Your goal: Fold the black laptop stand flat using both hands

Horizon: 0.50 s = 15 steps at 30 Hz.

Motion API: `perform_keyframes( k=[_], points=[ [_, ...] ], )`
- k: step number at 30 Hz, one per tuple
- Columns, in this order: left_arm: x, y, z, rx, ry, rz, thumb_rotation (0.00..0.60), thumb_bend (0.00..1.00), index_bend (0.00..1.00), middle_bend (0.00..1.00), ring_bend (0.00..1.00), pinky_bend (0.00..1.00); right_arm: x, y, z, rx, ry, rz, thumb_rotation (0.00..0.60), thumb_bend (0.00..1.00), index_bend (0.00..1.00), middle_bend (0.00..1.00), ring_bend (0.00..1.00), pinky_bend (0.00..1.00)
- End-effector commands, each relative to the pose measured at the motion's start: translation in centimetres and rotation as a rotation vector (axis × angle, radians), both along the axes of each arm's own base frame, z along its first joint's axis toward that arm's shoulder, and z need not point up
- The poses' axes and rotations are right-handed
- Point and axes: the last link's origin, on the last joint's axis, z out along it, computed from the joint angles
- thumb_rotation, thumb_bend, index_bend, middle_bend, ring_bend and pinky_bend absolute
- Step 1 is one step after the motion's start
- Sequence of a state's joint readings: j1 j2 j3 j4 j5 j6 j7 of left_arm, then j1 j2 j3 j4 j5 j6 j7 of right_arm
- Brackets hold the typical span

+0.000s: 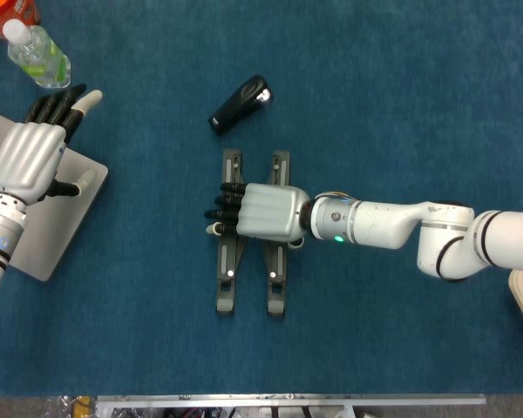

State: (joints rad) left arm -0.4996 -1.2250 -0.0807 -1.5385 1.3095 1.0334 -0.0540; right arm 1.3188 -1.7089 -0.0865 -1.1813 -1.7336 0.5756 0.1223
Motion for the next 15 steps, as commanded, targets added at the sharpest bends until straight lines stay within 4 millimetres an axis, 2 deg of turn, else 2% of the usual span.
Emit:
perform_keyframes(
  k=[1, 15],
  points=[
    [-0.04, 0.02, 0.05, 0.002, -0.003, 0.000, 0.600, 0.29, 0.00, 0.00, 0.00, 0.05, 0.07, -0.07, -0.10, -0.002, 0.002, -0.002, 0.600, 0.00, 0.00, 0.00, 0.00, 0.04],
    [-0.26, 0.07, 0.04, 0.002, -0.008, 0.001, 0.600, 0.29, 0.00, 0.00, 0.00, 0.05, 0.37, -0.12, -0.90, -0.009, 0.015, -0.021, 0.600, 0.00, 0.00, 0.05, 0.00, 0.04]
  ],
)
